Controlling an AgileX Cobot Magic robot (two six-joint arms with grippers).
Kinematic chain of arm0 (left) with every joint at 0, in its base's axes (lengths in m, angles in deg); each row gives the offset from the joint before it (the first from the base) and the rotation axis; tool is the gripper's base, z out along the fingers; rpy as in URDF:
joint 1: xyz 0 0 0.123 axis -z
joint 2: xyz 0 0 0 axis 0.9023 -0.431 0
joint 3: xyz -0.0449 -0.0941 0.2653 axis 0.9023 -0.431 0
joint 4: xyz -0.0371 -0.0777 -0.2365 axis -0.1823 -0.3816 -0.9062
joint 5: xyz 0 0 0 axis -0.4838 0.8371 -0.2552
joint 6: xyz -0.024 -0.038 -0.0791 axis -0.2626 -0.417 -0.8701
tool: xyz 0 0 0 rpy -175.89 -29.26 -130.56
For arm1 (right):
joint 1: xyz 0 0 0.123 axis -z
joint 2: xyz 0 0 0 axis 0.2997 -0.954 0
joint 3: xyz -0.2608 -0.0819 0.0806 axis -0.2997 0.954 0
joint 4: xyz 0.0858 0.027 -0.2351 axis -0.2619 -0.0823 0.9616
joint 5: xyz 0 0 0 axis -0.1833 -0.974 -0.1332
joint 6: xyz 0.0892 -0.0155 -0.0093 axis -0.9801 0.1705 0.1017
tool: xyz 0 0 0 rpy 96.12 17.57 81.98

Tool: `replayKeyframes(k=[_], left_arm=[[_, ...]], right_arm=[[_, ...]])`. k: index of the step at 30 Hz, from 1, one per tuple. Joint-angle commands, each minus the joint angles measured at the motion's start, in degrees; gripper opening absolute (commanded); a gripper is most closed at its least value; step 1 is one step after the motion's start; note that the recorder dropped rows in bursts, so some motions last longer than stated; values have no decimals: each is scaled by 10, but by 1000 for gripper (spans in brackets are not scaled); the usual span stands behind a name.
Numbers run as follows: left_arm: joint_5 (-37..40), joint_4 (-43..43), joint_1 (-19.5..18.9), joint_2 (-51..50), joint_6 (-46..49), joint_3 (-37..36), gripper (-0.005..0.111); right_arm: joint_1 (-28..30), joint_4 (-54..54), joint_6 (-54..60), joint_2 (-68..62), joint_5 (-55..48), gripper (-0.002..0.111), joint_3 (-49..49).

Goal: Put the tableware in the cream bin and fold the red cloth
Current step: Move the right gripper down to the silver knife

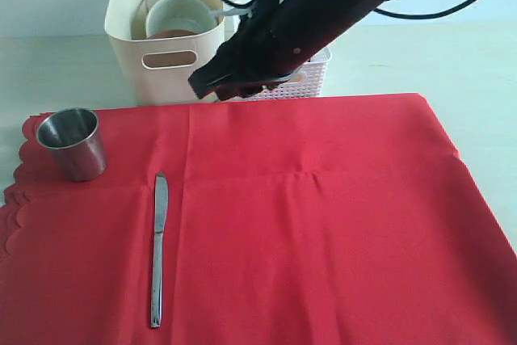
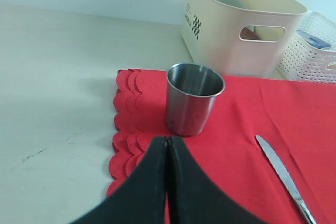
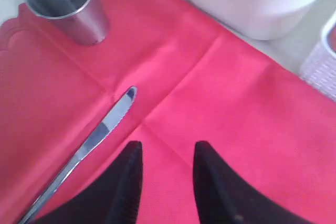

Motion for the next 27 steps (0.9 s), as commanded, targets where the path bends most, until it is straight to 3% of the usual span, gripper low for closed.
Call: replayKeyframes(k=[1, 8, 12, 27], left_arm=[[-5, -4, -1, 3, -2, -2, 0], [-5, -4, -1, 3, -2, -2, 0], [-5, -4, -1, 3, -2, -2, 0], [-5, -4, -1, 3, -2, -2, 0]], right_arm=[[-66, 0, 8, -22, -1, 33, 4], [-155, 2, -6, -94, -63, 34, 4], [-189, 6, -28, -131, -69, 46, 4], [-200, 54, -207, -170, -59, 48, -5]])
